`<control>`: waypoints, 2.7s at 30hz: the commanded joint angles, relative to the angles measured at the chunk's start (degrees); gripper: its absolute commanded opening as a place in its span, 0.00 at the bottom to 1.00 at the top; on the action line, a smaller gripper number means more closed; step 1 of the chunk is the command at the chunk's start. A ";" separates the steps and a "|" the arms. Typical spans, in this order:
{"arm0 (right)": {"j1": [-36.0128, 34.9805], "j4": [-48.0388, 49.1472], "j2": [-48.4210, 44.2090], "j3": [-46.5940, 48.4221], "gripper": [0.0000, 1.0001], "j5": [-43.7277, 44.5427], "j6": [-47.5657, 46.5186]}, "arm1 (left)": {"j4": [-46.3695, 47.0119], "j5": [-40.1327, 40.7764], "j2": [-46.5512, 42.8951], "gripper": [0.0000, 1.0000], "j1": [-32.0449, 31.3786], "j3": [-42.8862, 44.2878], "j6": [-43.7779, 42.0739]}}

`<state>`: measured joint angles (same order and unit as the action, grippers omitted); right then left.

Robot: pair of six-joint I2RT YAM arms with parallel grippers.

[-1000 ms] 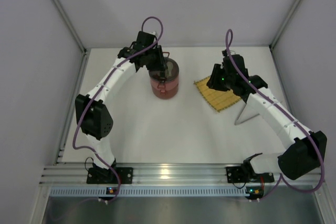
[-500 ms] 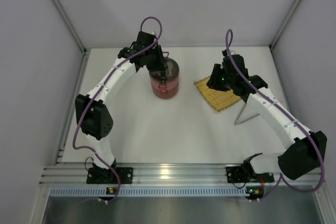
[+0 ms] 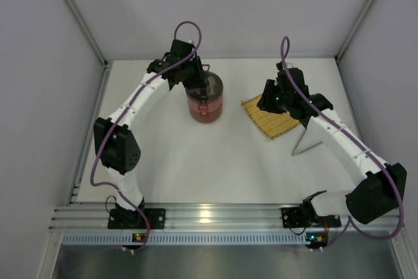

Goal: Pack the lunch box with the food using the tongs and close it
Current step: Place the box lid in the packing box, then close the fastener on the packing box.

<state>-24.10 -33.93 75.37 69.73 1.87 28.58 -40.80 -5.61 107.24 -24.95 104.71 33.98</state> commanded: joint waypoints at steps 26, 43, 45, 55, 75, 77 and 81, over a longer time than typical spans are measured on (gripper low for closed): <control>-13.42 29.43 16.29 10.33 0.00 -20.86 17.73 | 5.20 2.18 -0.89 0.00 -0.10 -13.12 1.27; -16.77 54.15 24.91 2.60 0.00 -16.72 29.52 | 3.53 1.65 -0.19 0.00 -0.19 -12.25 -1.54; -16.68 55.28 26.31 2.25 0.00 -16.72 29.87 | 3.27 1.74 -0.19 0.00 -0.10 -12.07 -1.72; -14.49 56.61 27.20 -0.74 0.00 -16.46 29.87 | 1.86 2.53 -0.10 0.00 -0.10 -10.75 -2.07; -14.14 70.40 30.18 -10.84 0.00 -15.32 30.84 | 0.89 3.06 -0.02 0.00 -0.19 -10.31 -2.86; -14.05 70.67 30.18 -11.64 0.00 -14.97 30.40 | 0.81 3.06 -0.01 0.00 -0.10 -10.40 -2.86; -13.78 72.16 30.53 -12.60 0.00 -14.88 30.13 | 0.72 3.23 -0.10 0.00 -0.10 -10.22 -2.86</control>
<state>-38.85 36.84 103.79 59.13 -15.33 60.66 -30.57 -5.50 103.66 -25.02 95.83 34.41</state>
